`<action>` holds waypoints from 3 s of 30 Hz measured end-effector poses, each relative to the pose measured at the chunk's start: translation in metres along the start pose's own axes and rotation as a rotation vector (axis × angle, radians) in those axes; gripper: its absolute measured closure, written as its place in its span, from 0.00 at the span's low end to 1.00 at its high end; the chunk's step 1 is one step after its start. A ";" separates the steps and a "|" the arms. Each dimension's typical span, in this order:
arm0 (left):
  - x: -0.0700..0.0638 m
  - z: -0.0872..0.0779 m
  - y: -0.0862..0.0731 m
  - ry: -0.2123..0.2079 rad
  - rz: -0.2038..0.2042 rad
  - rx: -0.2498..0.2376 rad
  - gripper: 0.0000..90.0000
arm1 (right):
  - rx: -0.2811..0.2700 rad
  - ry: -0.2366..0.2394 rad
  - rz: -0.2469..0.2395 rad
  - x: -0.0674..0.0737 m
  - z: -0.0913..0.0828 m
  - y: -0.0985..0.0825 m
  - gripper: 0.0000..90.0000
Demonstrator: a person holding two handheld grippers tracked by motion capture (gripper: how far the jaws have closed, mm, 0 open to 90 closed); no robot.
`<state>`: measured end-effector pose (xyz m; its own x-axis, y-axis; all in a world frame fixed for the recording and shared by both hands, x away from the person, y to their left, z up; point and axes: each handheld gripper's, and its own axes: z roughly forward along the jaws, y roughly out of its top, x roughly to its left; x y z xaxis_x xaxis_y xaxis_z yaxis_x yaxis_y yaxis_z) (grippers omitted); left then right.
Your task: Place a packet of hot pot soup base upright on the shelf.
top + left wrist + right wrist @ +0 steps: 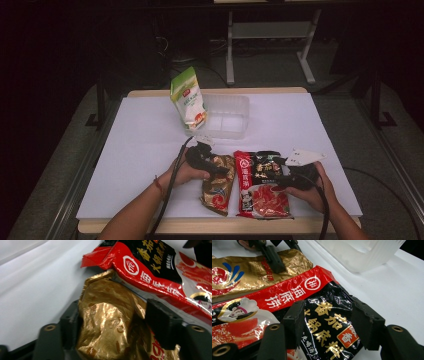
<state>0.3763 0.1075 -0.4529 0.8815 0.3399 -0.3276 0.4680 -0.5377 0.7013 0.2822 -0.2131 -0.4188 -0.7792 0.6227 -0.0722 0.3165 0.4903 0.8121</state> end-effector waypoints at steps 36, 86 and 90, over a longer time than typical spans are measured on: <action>-0.014 -0.076 0.001 0.158 -0.005 -0.367 0.92 | -0.062 -0.116 0.100 -0.025 -0.016 -0.012 0.41; -0.009 -0.130 0.075 0.504 -0.118 -0.743 0.93 | -0.051 -0.116 0.121 -0.030 -0.016 -0.018 0.39; -0.001 -0.124 0.088 0.534 -0.126 -0.747 0.93 | -0.050 -0.116 0.119 -0.029 -0.016 -0.018 0.38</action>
<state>0.4094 0.1552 -0.3125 0.5942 0.7724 -0.2244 0.2336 0.1013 0.9671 0.2908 -0.2499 -0.4222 -0.6690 0.7423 -0.0376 0.3734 0.3795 0.8465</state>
